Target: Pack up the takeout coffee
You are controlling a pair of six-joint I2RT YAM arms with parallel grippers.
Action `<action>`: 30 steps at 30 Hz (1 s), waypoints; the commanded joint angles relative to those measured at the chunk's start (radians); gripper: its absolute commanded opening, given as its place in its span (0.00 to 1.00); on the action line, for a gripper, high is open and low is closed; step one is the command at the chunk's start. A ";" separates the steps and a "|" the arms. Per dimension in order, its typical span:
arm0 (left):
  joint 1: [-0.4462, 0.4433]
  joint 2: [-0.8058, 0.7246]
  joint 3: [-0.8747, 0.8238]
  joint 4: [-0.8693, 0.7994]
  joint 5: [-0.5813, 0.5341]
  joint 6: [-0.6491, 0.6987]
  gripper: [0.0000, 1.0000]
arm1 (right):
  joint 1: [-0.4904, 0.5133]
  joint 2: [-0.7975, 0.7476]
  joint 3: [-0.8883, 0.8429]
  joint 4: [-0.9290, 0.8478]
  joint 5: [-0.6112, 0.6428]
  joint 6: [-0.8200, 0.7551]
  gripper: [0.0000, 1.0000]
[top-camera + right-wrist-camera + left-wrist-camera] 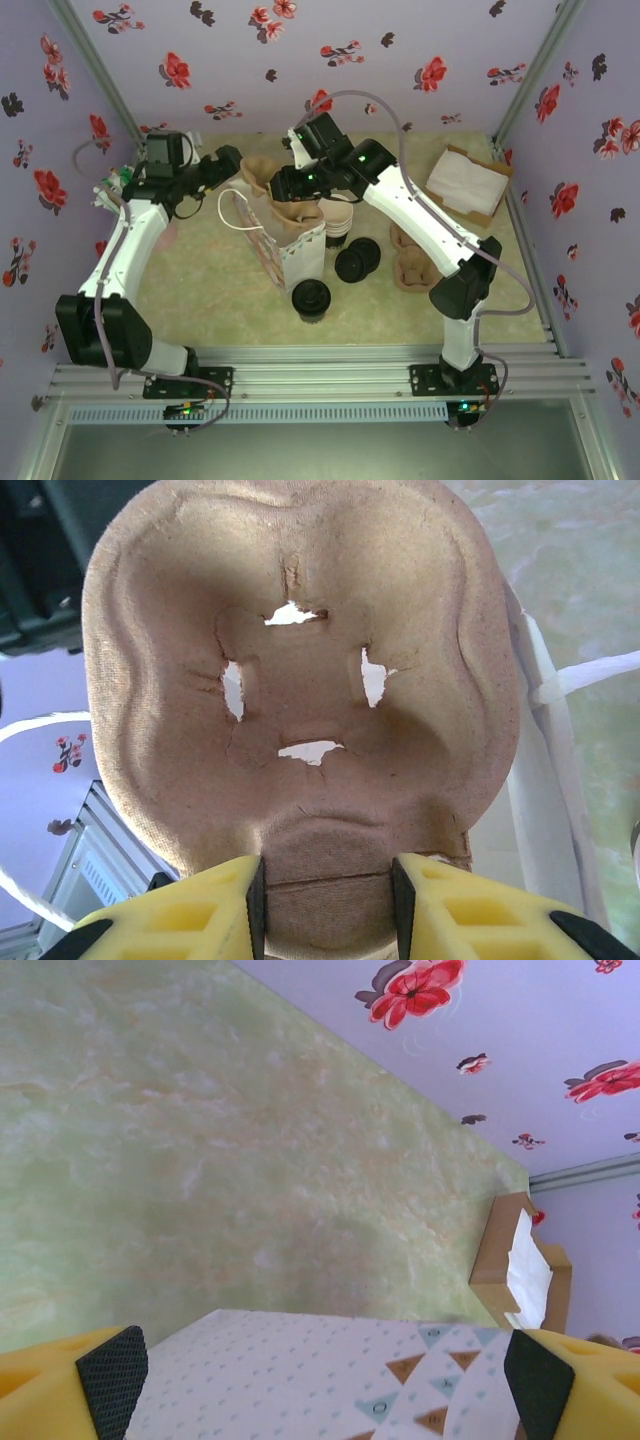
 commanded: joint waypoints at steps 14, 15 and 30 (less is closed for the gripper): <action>0.042 -0.209 -0.122 -0.022 -0.019 -0.019 0.97 | 0.031 -0.008 0.031 0.002 0.043 0.008 0.37; 0.044 -0.219 -0.121 -0.027 -0.019 -0.019 0.97 | 0.033 -0.012 0.030 -0.003 0.045 0.005 0.37; 0.044 -0.311 -0.143 -0.098 -0.020 0.012 0.91 | 0.053 -0.090 0.010 -0.033 0.100 -0.016 0.37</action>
